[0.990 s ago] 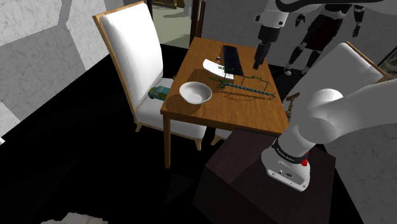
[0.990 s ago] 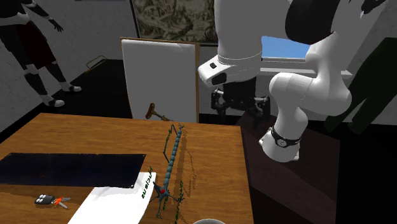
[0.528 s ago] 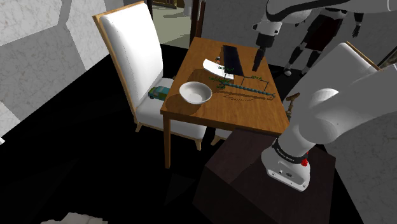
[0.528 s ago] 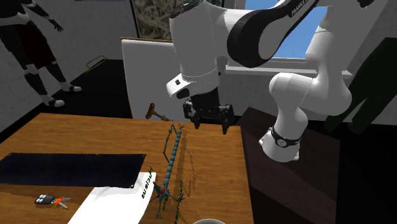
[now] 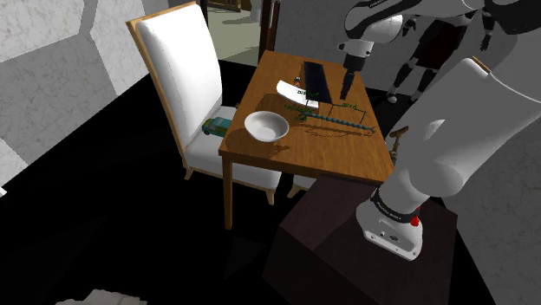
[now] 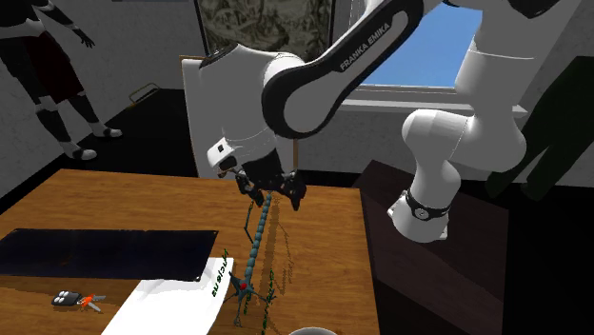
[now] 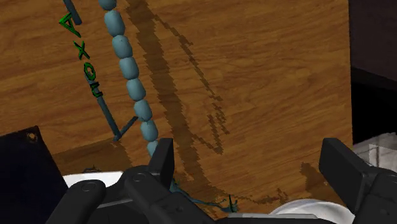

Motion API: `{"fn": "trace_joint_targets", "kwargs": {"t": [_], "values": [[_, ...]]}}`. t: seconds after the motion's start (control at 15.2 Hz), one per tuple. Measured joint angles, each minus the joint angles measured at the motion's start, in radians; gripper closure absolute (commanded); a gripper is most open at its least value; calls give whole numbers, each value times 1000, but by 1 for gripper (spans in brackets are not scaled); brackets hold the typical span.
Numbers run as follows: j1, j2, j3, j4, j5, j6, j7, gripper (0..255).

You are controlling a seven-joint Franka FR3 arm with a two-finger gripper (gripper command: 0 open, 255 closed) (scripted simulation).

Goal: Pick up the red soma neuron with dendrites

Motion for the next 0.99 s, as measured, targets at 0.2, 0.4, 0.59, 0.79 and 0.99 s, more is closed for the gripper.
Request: {"fn": "trace_joint_targets", "kwargs": {"t": [0.2, 0.4, 0.59, 0.79, 0.99], "values": [[-12, 168, -36, 83, 120, 19, -165, 0], [-58, 331, -22, 180, 241, 14, -304, 0], [-122, 462, 10, 271, 328, 2, -406, 0], [-143, 506, 26, 280, 358, 22, -437, 0], [-151, 531, 38, 271, 379, 49, -451, 0]]}}
